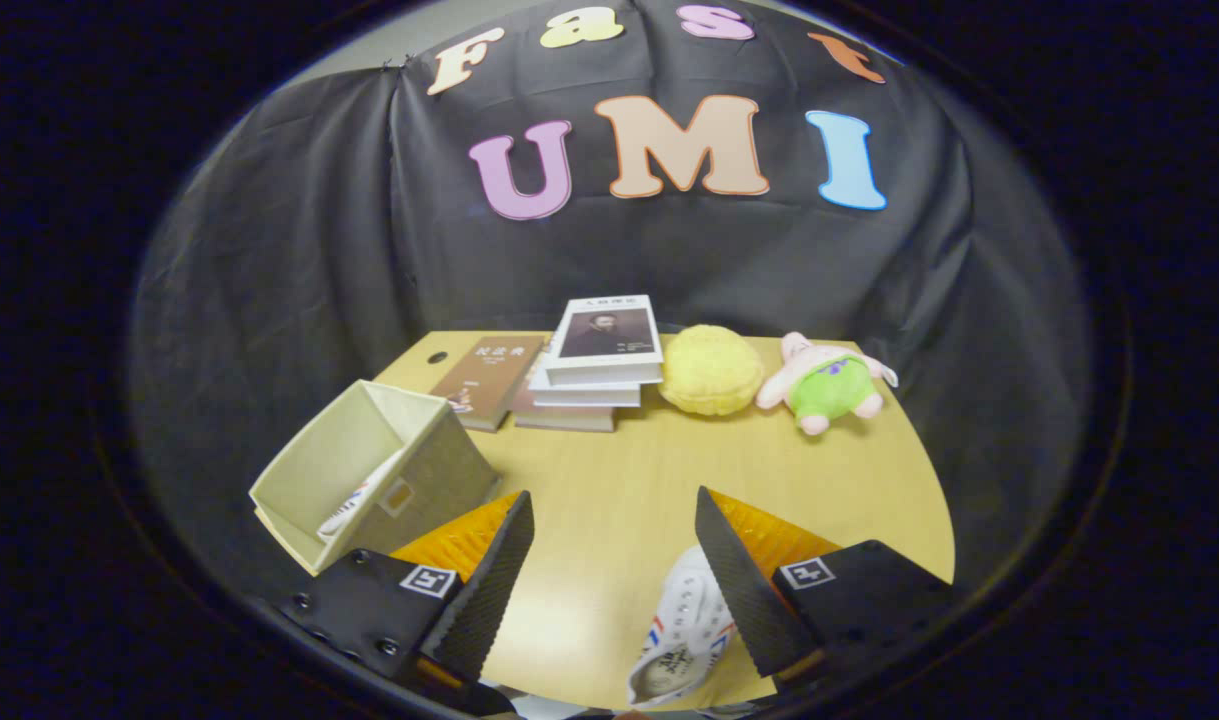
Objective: Open the storage box then place both shoes into the box .Put the left shoe in first, then the right shoe, with the right side of both shoes facing outward in a uniform manner.
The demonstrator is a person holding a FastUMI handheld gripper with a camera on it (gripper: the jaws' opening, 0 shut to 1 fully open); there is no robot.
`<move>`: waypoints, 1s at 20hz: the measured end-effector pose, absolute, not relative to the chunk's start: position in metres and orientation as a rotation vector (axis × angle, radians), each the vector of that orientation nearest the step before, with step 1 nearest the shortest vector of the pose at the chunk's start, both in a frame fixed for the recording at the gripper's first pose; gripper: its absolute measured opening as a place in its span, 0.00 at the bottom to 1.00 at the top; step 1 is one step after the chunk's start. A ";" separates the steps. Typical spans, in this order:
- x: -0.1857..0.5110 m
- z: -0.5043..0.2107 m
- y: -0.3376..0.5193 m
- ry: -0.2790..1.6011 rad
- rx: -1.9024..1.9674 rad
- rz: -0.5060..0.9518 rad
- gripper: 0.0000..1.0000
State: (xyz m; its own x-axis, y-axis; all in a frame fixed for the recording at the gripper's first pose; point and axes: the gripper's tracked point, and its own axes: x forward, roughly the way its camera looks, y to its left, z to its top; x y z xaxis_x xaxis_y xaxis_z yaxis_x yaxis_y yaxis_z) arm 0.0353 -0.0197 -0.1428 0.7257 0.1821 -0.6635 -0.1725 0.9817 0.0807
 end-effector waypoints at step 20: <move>-0.068 -0.285 -0.108 1.102 -0.120 0.243 1.00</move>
